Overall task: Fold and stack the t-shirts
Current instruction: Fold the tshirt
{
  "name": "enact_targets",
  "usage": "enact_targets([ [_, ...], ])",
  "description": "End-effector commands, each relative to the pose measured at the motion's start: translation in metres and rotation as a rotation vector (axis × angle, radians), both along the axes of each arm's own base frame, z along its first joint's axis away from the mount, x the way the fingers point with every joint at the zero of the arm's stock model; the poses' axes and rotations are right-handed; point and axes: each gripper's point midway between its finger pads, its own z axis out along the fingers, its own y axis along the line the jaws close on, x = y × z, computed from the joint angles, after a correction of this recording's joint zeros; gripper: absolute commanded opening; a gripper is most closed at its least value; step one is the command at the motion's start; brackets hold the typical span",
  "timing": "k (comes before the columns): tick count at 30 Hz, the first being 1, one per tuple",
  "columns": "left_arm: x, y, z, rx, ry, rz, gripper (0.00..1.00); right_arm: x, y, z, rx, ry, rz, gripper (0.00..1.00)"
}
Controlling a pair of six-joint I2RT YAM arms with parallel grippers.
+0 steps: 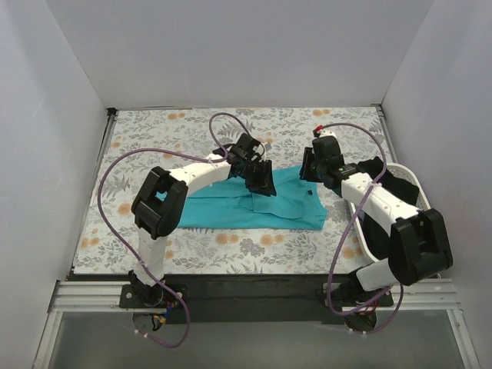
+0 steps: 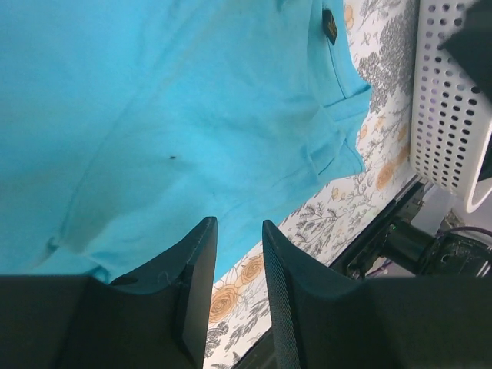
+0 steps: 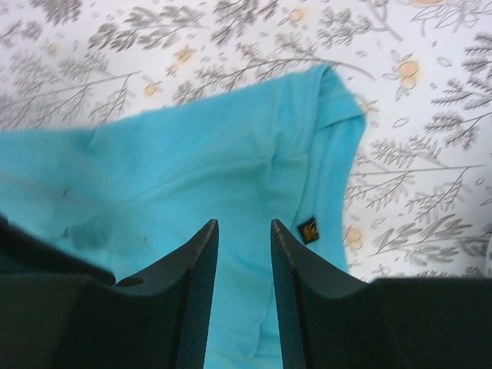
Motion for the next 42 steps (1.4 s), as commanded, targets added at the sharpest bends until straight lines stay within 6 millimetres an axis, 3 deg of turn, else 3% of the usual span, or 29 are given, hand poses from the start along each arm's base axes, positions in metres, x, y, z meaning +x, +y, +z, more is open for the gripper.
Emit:
enact_targets([
  [1,-0.010,-0.015,-0.003,-0.018,0.009,-0.034,0.29,0.029,-0.015,-0.005,-0.035,0.022,-0.046,0.40],
  [3,-0.012,-0.013,-0.009,0.005,0.008,-0.025,0.28,0.039,-0.017,-0.023,-0.062,0.057,-0.051,0.41],
  [8,-0.022,-0.002,-0.027,0.062,0.034,-0.004,0.27,0.062,-0.028,-0.044,-0.053,0.107,-0.083,0.41],
  [12,-0.026,0.009,-0.037,0.110,0.046,0.008,0.25,0.068,-0.030,-0.065,-0.042,0.153,-0.085,0.41],
  [29,-0.025,0.007,-0.031,0.099,0.037,0.012,0.25,0.065,-0.018,-0.079,0.025,0.173,-0.058,0.38],
  [34,-0.024,0.008,-0.030,0.103,0.034,0.013,0.25,0.063,-0.017,-0.084,0.028,0.184,-0.053,0.27],
  [40,-0.024,0.007,-0.030,0.105,0.033,0.010,0.25,0.059,-0.015,-0.077,0.047,0.173,-0.045,0.05],
  [42,-0.023,0.007,-0.029,0.104,0.030,0.011,0.25,0.056,-0.016,-0.074,0.050,0.167,-0.043,0.02],
])
